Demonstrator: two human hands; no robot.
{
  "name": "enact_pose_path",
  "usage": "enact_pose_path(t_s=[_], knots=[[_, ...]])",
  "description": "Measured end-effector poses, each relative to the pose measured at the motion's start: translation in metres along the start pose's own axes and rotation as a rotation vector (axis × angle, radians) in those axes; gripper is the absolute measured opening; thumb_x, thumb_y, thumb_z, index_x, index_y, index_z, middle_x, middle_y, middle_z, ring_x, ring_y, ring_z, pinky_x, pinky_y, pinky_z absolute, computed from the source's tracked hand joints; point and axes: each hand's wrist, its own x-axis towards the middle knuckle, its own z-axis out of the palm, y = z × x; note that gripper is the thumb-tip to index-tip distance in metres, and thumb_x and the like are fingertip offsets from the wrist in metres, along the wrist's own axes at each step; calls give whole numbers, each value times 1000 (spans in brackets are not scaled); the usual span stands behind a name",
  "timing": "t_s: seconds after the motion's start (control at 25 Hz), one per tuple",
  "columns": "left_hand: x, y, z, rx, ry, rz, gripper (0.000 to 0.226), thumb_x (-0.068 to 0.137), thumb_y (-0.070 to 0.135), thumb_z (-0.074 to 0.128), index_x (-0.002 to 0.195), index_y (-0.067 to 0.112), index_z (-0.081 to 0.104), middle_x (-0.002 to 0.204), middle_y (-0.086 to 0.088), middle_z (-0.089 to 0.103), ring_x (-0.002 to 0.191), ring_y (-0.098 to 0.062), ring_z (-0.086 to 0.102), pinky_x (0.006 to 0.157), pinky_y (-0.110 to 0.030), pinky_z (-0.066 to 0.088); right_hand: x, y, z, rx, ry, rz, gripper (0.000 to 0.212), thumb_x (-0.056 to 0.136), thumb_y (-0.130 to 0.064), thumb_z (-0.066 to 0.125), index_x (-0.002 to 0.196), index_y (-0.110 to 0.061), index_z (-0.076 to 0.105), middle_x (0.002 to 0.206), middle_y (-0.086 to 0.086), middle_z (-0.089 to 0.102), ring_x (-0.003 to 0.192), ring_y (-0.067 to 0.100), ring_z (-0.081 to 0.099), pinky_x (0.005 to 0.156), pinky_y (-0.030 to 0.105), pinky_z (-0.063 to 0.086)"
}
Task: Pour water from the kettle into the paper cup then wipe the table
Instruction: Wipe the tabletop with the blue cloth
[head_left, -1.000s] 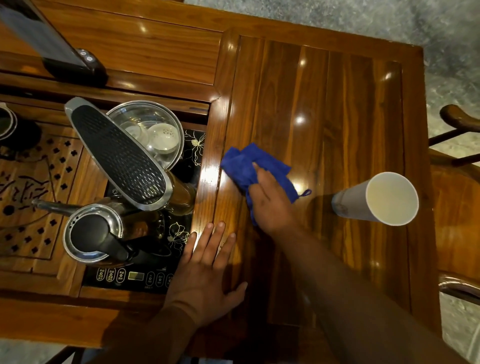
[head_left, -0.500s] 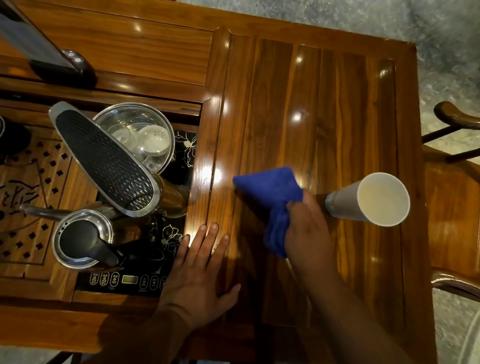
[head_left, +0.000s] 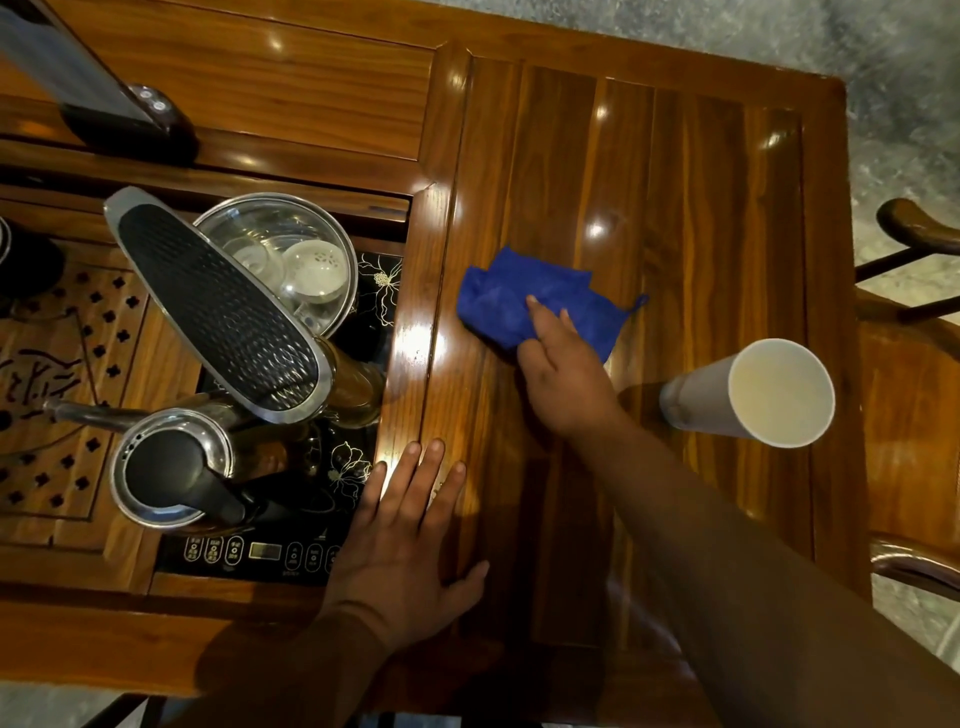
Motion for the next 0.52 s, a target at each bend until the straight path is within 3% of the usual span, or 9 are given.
enact_pose_path(t_s=[0.12,0.2,0.32,0.4,0.52], knots=[[-1,0,0,-5,-10,-3,100,78,68,65,158,12,41,170,-17,26,159,-35,20,122,-62,26,-43,17,23,16,-27,-46,55,111,-21,42,164,-18,29,172,-5,25,161,20,10,117,19,5],[0,-1,1,-14,-7,2,99,78,68,66,155,10,45,167,-18,32,159,-36,20,122,-63,26,-80,30,43,14,-95,-95,58,105,-28,41,162,-23,32,163,-27,16,159,12,7,121,21,2],[-1,-2,3,-2,-1,13,95,77,68,67,150,7,52,164,-21,36,158,-37,21,122,-63,26,-116,54,60,130,-126,-41,56,100,-32,39,151,-51,24,145,-49,2,153,-3,-1,128,31,7],[-1,-2,2,-5,3,18,98,78,67,67,153,7,48,168,-21,30,158,-37,21,122,-63,25,-127,65,62,193,-74,21,58,108,-23,43,142,-62,17,140,-51,-1,152,-4,-2,129,33,10],[0,-1,0,-12,-8,12,101,79,69,65,158,11,40,170,-17,24,159,-36,19,124,-61,23,-145,76,67,15,86,33,55,111,-27,38,156,-53,17,155,-42,3,156,6,3,129,47,24]])
